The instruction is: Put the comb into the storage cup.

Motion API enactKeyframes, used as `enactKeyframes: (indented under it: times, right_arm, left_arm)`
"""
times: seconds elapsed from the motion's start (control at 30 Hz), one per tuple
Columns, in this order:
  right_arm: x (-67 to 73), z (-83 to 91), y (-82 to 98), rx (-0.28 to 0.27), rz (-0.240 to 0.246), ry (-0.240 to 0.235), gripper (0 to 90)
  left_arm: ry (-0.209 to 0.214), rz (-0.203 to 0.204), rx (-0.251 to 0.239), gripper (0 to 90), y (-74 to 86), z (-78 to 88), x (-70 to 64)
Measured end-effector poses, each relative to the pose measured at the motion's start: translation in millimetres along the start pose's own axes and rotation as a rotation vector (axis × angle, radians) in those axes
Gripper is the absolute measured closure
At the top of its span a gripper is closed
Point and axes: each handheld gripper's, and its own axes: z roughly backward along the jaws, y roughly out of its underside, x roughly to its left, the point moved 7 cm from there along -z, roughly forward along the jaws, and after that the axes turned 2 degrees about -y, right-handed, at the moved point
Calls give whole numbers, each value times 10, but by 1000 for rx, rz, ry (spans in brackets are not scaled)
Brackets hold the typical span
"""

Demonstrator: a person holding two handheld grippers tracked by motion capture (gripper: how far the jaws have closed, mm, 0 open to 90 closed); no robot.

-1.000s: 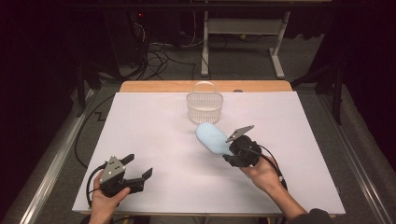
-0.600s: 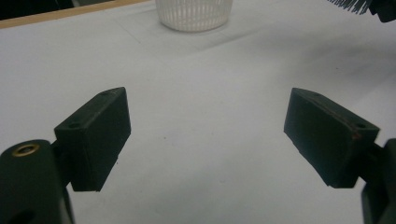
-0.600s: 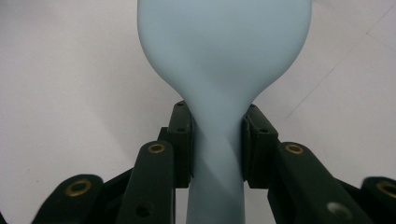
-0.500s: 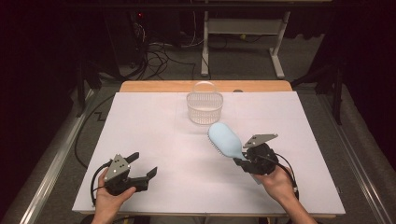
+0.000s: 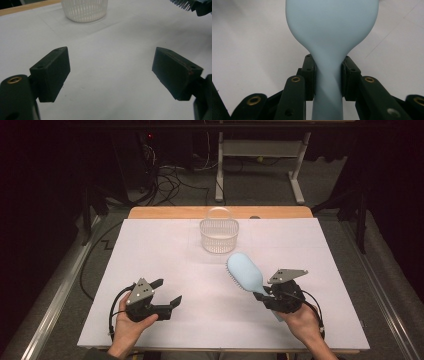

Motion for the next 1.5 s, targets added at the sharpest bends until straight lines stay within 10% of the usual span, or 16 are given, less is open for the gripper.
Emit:
enactKeyframes:
  times: [1.5]
  right_arm:
    - [-3,36,19,-55,-20,-8,705]
  left_arm:
    - [167,-41,25,184,-532,-753,-622]
